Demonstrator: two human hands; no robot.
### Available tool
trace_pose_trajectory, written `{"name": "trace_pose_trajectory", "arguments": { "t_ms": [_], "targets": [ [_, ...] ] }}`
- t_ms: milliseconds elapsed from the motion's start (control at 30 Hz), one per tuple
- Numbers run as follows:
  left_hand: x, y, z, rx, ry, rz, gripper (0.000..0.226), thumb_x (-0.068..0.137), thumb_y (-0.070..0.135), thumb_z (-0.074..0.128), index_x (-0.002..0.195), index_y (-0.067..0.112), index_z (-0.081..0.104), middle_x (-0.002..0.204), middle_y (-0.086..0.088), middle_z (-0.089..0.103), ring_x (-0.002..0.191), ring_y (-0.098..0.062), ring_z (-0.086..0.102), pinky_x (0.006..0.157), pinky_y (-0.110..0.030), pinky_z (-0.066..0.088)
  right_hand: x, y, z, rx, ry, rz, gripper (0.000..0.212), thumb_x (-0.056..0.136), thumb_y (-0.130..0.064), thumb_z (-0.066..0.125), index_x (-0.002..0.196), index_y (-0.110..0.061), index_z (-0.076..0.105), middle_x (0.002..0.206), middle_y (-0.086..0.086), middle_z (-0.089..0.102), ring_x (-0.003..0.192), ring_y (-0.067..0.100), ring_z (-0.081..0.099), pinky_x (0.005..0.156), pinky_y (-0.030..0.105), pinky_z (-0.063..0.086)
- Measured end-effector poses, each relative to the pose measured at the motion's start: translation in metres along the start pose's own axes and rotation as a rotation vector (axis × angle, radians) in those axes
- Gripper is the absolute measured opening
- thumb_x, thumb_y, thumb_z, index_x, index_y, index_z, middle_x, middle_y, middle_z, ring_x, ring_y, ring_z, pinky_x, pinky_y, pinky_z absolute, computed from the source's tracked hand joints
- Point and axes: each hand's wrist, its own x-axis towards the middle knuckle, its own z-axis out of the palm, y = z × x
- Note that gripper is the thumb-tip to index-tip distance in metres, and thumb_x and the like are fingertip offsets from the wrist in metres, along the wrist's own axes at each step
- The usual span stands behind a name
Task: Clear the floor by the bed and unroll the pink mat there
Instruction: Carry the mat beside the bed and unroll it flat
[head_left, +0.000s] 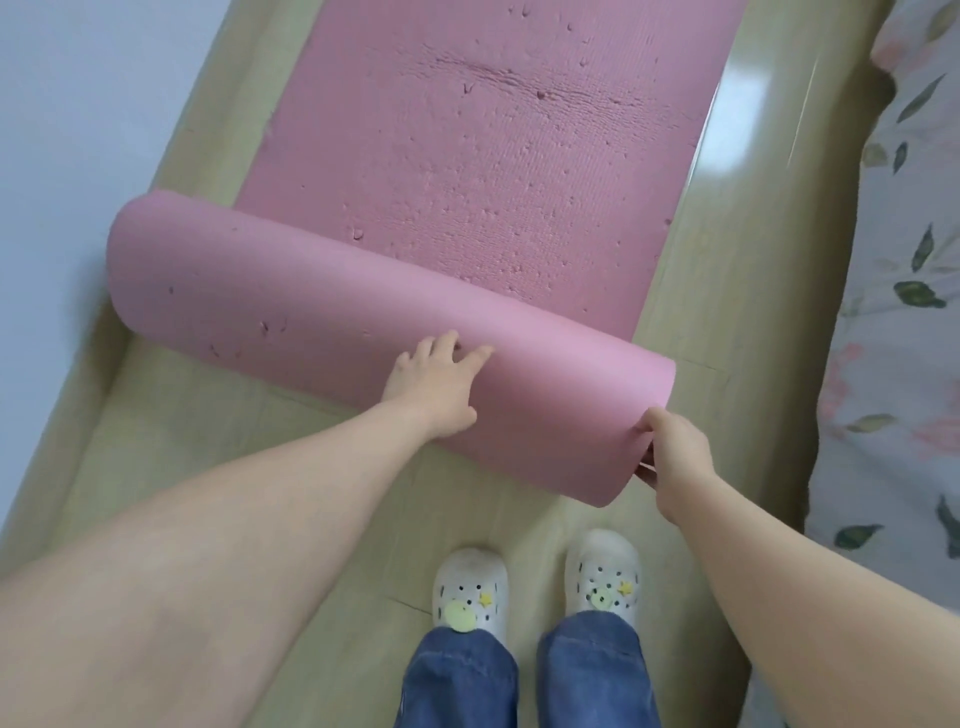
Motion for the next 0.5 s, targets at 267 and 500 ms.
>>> {"name": "trace_pose_trajectory", "arguments": {
  "t_ms": [267,500],
  "targets": [
    [-0.032,0.011,0.026,-0.044,0.010,-0.039,0.084,0.085,0.029,0.057,0.150,0.034,0.005,0.140,-0.007,0.035,0.130,-0.029,0.034,0.102,-0.041,0.035,-0.028,0.029,-0.003,-0.013,-0.027,-0.102,0.020,0.096,-0.019,0.047,0.114,-0.015,0.056,0.108,0.005,0.058,0.089,0.023,0.055,0.080,0.034,0.047],
    [-0.077,0.015,0.062,-0.098,0.070,-0.091,0.057,0.082,0.014,0.052,0.136,0.022,0.033,0.158,0.005,0.009,0.148,-0.022,0.002,0.118,-0.043,0.016,-0.044,0.061,-0.019,0.048,-0.135,0.080,0.034,0.095,-0.052,0.042,0.107,-0.022,0.051,0.099,0.004,0.062,0.093,0.026,0.061,0.086,0.039,0.052]
  ]
}}
